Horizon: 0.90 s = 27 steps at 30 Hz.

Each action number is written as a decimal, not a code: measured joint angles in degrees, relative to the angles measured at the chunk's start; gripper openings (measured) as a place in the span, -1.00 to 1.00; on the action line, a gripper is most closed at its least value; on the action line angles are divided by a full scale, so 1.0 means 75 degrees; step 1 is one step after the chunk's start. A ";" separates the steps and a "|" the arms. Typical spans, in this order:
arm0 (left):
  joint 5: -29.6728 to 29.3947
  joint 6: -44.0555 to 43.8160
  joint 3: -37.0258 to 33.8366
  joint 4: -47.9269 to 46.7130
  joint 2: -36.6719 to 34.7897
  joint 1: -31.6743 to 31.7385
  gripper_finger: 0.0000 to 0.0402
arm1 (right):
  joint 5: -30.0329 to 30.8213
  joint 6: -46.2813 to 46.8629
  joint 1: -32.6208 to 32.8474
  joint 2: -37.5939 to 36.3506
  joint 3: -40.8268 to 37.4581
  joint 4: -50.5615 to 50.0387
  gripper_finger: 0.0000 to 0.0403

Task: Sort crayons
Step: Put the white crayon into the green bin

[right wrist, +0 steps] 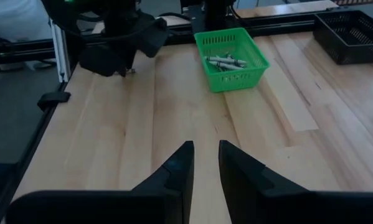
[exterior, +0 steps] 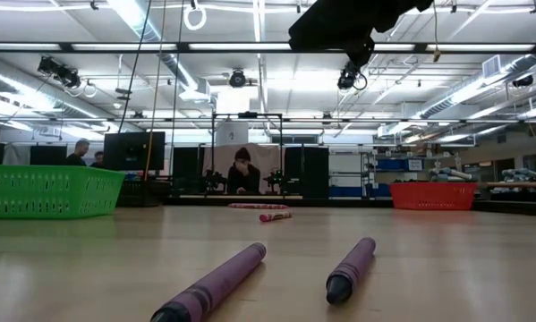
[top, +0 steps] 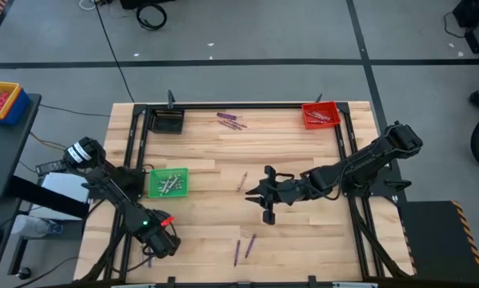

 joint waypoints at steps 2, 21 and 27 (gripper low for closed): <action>-0.0044 -0.0018 0.0000 -0.0116 0.0002 0.0006 -0.47 | 0.0000 -0.0001 0.0000 0.0000 0.0000 0.0000 -0.61; -0.1114 0.1665 0.0830 -0.0955 0.0127 0.0752 -0.83 | 0.0001 -0.0003 0.0000 0.0000 0.0000 0.0088 -0.61; -0.1595 0.3445 0.1496 -0.1762 -0.0311 0.2018 -0.82 | 0.0000 0.0004 0.0003 0.0000 0.0000 0.0175 -0.61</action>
